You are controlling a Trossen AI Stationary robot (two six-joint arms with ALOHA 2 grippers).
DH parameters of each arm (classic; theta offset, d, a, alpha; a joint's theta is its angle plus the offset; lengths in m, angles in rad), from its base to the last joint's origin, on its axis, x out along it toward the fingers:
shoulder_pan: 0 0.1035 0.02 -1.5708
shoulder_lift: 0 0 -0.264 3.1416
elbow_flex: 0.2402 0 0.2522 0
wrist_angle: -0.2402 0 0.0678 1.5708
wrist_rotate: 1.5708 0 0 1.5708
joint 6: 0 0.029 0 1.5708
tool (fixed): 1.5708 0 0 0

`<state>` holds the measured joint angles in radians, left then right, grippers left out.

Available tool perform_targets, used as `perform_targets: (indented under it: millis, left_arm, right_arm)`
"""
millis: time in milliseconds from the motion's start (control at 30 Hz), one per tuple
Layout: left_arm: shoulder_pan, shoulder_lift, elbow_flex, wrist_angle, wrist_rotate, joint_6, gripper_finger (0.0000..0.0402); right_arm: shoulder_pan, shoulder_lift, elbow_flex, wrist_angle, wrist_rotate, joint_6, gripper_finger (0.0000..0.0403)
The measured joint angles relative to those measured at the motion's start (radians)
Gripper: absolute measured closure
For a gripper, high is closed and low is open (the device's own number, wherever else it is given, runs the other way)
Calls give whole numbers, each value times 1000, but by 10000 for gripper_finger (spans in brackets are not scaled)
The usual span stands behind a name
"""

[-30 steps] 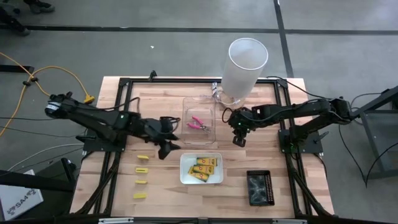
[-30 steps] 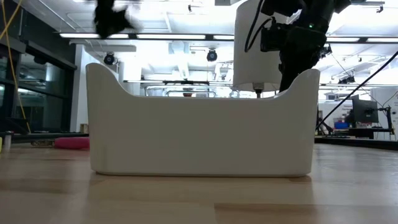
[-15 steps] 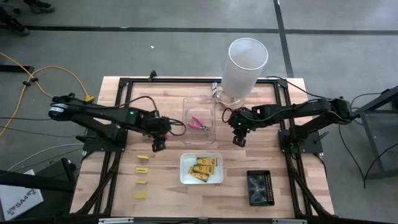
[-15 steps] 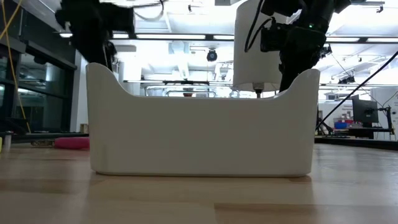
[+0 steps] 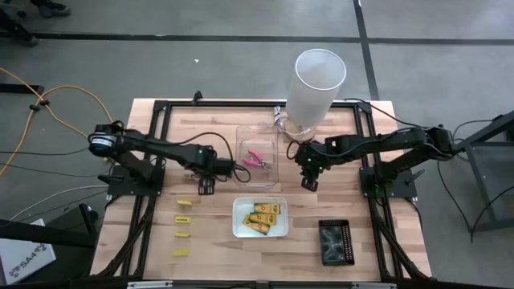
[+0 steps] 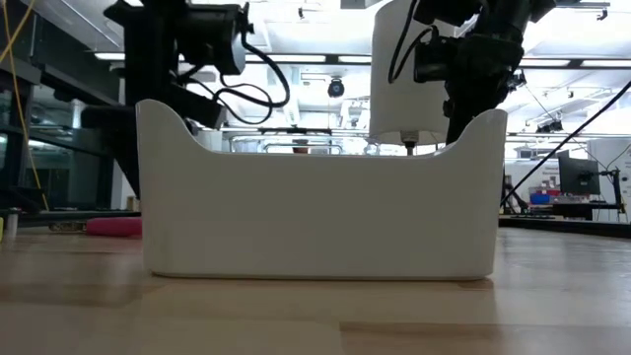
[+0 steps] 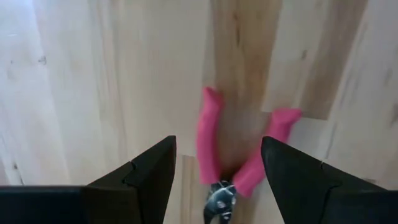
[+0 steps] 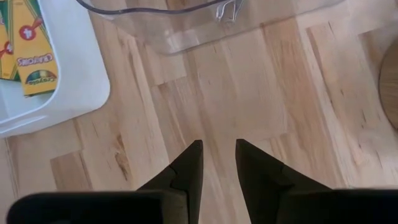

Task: Pick & Place School Supplies
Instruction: Put the pink hole puncher into the transparent bin

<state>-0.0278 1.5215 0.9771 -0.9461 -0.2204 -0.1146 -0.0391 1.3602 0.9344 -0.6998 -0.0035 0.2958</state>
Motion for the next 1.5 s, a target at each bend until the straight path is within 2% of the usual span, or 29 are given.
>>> perform_targets:
  millis: [333,667,1100,1300,1500]
  left_arm:
    - [77,-6,-28,21,24,13,175]
    - [75,-6,-158,172,79,9,175]
    - [121,-10,-196,231,95,71,175]
    - [151,-10,-197,238,147,76,196]
    - [152,-10,-198,242,148,76,223]
  right_arm:
    - [0,0,0,0,-1,0,316]
    - [0,0,0,0,0,0,316]
    - [0,0,0,0,0,30,316]
    - [0,0,0,0,0,45,316]
    - [0,0,0,0,0,43,316]
